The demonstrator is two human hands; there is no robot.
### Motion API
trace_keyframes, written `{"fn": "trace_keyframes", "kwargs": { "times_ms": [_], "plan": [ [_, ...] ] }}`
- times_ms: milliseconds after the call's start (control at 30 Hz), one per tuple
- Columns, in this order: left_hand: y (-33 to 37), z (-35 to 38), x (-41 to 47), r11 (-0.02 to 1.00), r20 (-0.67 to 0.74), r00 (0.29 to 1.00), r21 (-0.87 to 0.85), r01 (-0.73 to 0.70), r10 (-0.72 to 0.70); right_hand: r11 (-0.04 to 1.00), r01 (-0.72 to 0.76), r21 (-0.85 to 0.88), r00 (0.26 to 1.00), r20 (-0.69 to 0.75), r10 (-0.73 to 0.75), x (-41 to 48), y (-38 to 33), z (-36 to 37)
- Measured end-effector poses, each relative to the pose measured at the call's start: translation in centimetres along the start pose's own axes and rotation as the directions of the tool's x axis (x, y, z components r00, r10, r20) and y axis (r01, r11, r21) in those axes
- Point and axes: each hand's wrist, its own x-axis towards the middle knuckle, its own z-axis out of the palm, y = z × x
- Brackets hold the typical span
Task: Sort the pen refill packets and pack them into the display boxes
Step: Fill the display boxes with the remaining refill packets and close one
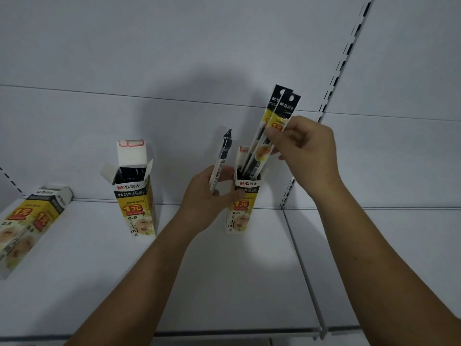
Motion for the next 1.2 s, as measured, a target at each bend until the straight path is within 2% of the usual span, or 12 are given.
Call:
{"fn": "trace_keyframes", "kwargs": {
  "times_ms": [233,400,567,667,800,867,1000,1200],
  "plan": [
    [-0.2,-0.2,0.2,1.0,0.006,1.0,0.017,-0.027,0.027,0.983,0.028,-0.18,0.99,0.141,-0.002,-0.1,2.1,0.6],
    [-0.3,-0.4,0.2,1.0,0.023,0.999,0.012,-0.025,0.025,0.934,0.014,-0.358,0.953,0.287,0.096,-0.1,2.9,0.3],
    [-0.3,-0.5,0.2,0.999,0.026,0.999,0.045,-0.026,0.025,0.979,0.076,-0.191,0.975,0.22,-0.032,1.0,1.6,0.1],
    [-0.4,-0.5,0.2,0.999,0.03,0.999,0.047,-0.026,0.025,0.954,0.099,-0.283,0.968,0.25,-0.026,1.0,1.8,0.2],
    [-0.5,-0.5,0.3,0.999,0.028,0.999,0.041,-0.033,0.031,0.895,0.116,-0.43,0.909,0.41,0.079,0.3,3.4,1.0],
    [-0.5,-0.5,0.2,0.999,0.028,0.999,0.041,-0.034,0.033,0.899,0.125,-0.419,0.895,0.439,0.081,0.2,3.6,1.2],
    [-0.5,-0.7,0.1,0.998,0.028,0.999,0.061,-0.021,0.019,0.916,0.122,-0.381,0.923,0.383,0.037,0.9,2.8,0.5],
    [-0.5,-0.7,0.2,0.998,0.015,1.0,0.049,-0.025,0.024,0.854,0.205,-0.477,0.84,0.534,0.097,0.6,2.4,1.8]
  ]
}}
